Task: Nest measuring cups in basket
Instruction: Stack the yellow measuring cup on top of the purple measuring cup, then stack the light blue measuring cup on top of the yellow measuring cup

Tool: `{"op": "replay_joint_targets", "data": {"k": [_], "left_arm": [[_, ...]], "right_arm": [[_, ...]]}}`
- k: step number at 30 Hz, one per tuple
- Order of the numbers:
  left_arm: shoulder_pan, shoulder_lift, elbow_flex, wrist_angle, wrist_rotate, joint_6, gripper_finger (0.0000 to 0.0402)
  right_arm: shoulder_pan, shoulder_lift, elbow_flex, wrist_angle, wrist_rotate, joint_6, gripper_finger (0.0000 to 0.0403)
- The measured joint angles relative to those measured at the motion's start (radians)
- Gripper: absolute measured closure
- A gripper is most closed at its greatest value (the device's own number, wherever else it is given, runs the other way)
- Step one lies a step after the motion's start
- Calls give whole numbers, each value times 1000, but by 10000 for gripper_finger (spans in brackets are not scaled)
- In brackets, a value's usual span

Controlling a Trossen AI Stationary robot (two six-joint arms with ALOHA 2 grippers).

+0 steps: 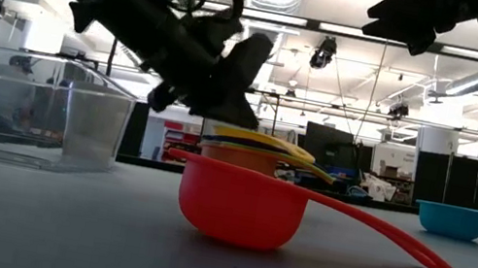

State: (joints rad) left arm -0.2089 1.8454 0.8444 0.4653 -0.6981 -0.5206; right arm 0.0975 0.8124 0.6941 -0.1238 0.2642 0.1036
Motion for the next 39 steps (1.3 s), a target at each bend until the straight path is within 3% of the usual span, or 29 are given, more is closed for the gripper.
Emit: {"op": "replay_joint_targets", "data": {"k": [3,9,17,23,32,39], "left_arm": [[10,1,1,-75,52,-54,402],[-2,-73,6,-31,-2,11,401],[-53,-201,6,15,-105,126,401],[-93,-207,5,67,-112,146,398],[-135,-206,5,62,-119,168,313],[-144,-208,4,48,-157,190,245]], "right_arm": [[0,0,0,-7,0,12,200],[0,1,2,-110,-1,96,200],[0,53,95,-600,-1,363,200],[1,99,96,-802,-63,536,200],[42,106,93,-813,-168,620,200],[88,106,85,-834,-143,750,198]]}}
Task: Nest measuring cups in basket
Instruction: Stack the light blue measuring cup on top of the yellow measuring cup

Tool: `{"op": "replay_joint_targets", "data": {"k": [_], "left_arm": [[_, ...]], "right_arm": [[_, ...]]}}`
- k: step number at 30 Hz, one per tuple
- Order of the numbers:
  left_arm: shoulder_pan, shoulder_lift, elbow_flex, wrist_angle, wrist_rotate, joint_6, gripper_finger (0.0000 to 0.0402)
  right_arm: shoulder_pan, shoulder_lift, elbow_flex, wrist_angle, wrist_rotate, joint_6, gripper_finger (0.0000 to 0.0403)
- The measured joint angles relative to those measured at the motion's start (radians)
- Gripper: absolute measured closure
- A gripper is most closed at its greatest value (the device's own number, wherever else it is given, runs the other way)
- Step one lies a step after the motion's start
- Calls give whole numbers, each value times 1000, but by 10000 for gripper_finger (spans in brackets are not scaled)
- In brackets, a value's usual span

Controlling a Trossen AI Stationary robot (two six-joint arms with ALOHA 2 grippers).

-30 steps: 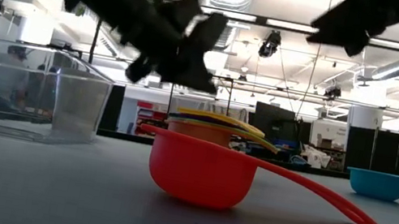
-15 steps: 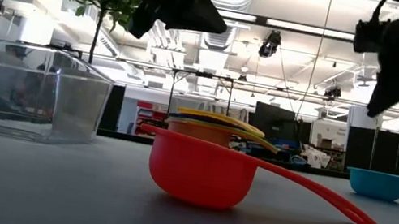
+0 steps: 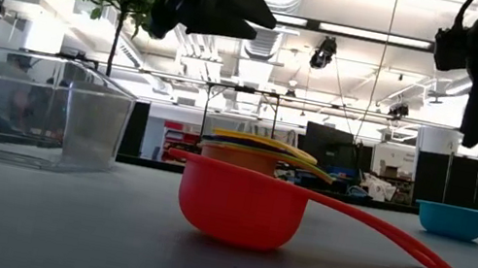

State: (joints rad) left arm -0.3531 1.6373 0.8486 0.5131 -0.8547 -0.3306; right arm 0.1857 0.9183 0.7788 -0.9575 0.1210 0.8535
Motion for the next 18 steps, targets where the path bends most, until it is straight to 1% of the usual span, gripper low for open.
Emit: {"op": "replay_joint_targets", "data": {"k": [3,5,11,14,16,18], "left_arm": [[0,0,0,-10,0,0,230],[0,0,0,-16,0,1,224],[-6,-13,0,-29,0,28,221],[-17,-50,-1,-84,-5,29,221],[-26,-73,-13,-130,-32,4,221],[-33,-86,-42,-143,-82,-17,221]], "right_arm": [[27,1,-1,-5,1,25,187],[43,1,-4,-3,4,38,172],[61,23,-23,-10,11,99,102],[61,49,-37,-11,10,124,69],[61,68,-48,-11,10,142,52],[61,85,-59,-12,10,156,41]]}}
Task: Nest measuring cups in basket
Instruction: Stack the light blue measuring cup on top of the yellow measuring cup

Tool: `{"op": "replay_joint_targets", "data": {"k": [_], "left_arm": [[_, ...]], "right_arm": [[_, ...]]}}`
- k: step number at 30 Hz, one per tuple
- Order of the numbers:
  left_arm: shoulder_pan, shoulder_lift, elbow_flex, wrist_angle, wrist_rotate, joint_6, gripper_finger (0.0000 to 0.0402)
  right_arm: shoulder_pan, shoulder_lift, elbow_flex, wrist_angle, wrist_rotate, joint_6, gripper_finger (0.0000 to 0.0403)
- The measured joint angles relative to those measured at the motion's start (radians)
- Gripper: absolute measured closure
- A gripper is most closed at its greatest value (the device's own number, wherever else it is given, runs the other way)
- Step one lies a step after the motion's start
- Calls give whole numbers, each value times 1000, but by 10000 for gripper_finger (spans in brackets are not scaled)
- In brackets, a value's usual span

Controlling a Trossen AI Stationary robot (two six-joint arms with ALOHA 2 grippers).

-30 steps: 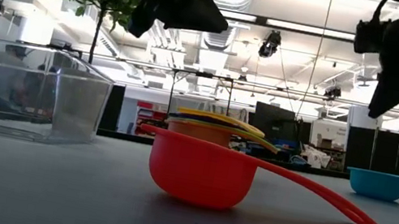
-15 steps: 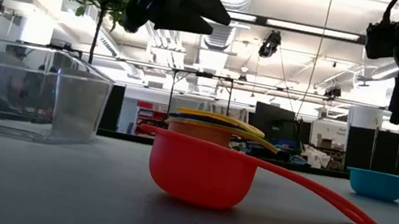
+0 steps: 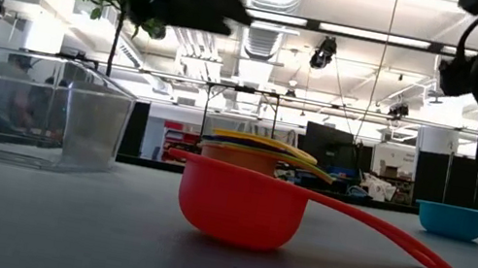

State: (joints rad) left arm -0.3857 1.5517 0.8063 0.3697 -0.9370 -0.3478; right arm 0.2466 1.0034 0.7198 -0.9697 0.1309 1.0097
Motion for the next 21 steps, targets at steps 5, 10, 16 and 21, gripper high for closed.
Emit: {"op": "replay_joint_targets", "data": {"k": [5,10,16,21], "left_arm": [[-1,-69,-92,23,-50,-55,221],[-2,-123,-164,113,-50,-50,221],[-2,-130,-187,127,-50,-50,221],[-2,-130,-180,128,-49,-34,222]], "right_arm": [[3,36,-16,-2,-1,27,37],[20,58,-18,-1,-4,73,37],[36,91,-43,5,-4,117,37],[37,131,-81,60,0,117,37]]}}
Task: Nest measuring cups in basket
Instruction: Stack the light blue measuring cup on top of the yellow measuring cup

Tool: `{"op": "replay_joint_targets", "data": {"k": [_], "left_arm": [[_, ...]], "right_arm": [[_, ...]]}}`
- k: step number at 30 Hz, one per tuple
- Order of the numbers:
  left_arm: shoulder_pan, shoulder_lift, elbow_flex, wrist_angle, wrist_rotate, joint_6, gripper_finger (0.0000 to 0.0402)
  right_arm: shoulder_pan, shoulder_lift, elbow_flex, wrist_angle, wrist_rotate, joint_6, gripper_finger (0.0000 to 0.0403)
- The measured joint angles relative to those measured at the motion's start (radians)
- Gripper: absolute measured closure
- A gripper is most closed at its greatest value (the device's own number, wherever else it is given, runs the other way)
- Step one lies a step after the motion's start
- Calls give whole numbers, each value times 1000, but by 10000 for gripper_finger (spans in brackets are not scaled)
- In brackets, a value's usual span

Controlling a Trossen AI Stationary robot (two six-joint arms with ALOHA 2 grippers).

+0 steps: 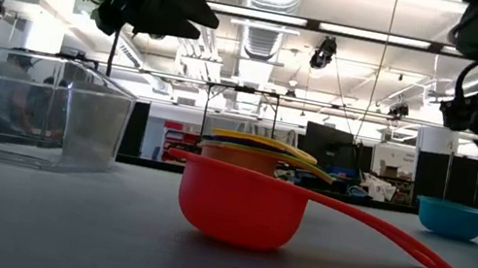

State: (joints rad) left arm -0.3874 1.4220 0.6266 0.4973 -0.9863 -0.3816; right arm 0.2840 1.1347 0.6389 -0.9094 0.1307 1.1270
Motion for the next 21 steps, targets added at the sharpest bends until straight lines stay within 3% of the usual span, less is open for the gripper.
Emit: {"op": "replay_joint_targets", "data": {"k": [6,21], "left_arm": [[0,0,0,1,0,3,222],[0,0,0,4,1,3,222]], "right_arm": [[0,43,-16,103,-4,-11,37],[2,6,-13,108,-26,-54,37]]}}
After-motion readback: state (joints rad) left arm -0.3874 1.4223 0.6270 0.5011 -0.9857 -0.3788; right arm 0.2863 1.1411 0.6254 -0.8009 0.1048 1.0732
